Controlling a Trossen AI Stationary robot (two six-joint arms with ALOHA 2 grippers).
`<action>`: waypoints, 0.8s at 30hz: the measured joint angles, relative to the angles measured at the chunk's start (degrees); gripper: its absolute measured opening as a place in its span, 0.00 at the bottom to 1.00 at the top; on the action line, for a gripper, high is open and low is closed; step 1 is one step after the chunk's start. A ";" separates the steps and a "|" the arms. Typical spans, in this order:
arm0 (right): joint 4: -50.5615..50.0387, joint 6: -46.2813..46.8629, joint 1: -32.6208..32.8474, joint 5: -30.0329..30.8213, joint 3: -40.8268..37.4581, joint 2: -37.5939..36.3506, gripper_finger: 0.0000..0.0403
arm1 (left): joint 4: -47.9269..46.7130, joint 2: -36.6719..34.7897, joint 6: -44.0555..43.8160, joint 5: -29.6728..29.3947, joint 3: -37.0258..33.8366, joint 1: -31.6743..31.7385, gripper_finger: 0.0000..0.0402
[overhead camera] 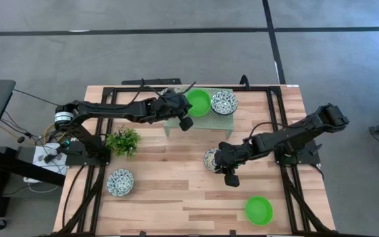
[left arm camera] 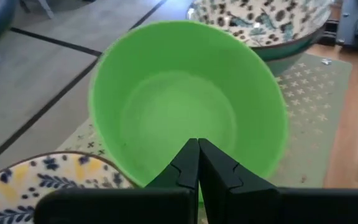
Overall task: Pick & Place Mini bowls
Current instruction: Stack the left green bowl on the green bowl on the shelf, then stack the blue bowl on the blue bowl on the shelf
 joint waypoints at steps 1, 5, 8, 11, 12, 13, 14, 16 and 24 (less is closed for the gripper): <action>0.00 0.00 0.00 0.00 0.00 0.00 0.16 | 0.24 0.00 -0.02 -0.14 -0.08 0.02 0.01; 0.00 0.00 0.00 0.00 0.00 0.00 0.16 | 0.40 0.00 0.08 -0.12 -0.19 -0.31 0.01; 0.00 0.00 0.00 0.00 0.00 0.00 0.16 | 2.79 0.00 0.88 -0.10 -0.22 -0.50 0.01; 0.00 0.00 0.00 0.00 0.00 0.00 0.16 | 5.77 0.00 0.90 -0.07 -0.22 -0.50 0.01; 0.00 0.00 0.00 0.00 0.00 0.00 0.16 | 6.09 0.00 0.90 0.32 -0.22 -0.48 0.01; 0.00 0.00 0.00 0.00 0.00 0.00 0.16 | 6.17 0.00 0.85 0.77 -0.22 -0.46 0.01; 0.00 0.00 -0.02 0.00 0.00 0.00 0.16 | 6.17 0.00 0.75 1.48 -0.22 -0.48 0.01; 0.00 0.00 0.00 0.00 0.00 0.00 0.16 | 6.17 0.00 0.57 2.50 -0.22 -0.90 0.01; -0.04 0.00 0.00 0.00 0.00 0.00 0.16 | 6.46 -3.06 3.46 0.99 -0.24 -3.99 0.01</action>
